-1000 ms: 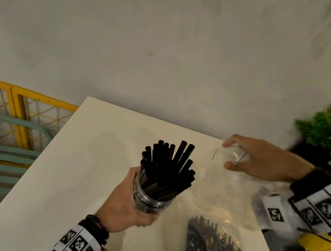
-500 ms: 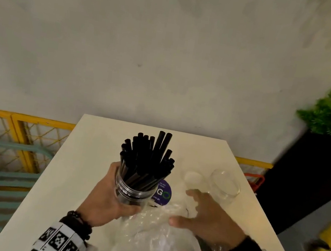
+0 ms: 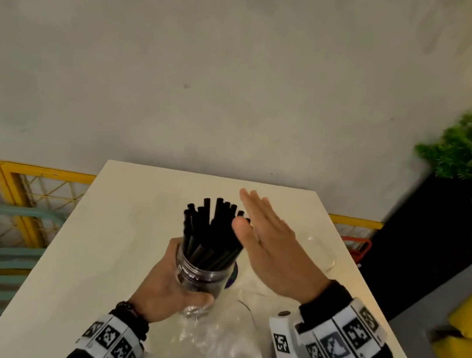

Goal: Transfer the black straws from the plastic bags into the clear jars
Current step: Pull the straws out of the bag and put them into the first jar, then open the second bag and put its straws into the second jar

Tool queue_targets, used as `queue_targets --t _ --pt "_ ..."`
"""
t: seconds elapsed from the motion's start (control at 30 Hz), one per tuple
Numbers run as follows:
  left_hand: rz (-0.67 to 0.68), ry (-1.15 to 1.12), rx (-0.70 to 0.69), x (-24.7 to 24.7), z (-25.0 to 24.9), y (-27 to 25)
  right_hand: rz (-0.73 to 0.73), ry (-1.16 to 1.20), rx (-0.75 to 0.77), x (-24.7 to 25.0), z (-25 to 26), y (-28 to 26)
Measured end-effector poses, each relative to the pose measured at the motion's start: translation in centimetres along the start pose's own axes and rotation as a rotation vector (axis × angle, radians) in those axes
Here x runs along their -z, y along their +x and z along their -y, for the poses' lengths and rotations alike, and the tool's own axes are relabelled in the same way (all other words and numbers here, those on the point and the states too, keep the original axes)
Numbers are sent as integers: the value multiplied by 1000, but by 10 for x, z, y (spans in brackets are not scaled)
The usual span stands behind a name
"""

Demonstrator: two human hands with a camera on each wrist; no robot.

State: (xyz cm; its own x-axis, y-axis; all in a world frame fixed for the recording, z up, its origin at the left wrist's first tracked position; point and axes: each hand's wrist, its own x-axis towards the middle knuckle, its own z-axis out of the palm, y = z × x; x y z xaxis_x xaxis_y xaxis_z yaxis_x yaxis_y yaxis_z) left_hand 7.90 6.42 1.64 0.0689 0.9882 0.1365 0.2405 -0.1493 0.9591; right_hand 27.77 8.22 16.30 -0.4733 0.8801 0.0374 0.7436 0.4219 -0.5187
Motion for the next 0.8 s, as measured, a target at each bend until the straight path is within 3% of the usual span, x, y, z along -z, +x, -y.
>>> queue_targets --t 0.1,0.27,0.4,0.5,0.63,0.8 --pt "-74 31 64 2 23 19 -108 39 -70 2 -42 -14" --pt "-119 122 154 -4 54 50 -60 -87 -249 -8 -95 -84" --pt "-123 100 142 -14 47 61 -25 -52 -300 -24 -94 -128" --pt "-71 116 234 -17 42 64 -81 -41 -377 -23 -101 -146" --pt "-33 85 400 12 12 50 -62 -85 -605 -23 -133 -172" --pt "-244 363 133 70 -71 -25 -50 -80 -879 -27 -159 -192"
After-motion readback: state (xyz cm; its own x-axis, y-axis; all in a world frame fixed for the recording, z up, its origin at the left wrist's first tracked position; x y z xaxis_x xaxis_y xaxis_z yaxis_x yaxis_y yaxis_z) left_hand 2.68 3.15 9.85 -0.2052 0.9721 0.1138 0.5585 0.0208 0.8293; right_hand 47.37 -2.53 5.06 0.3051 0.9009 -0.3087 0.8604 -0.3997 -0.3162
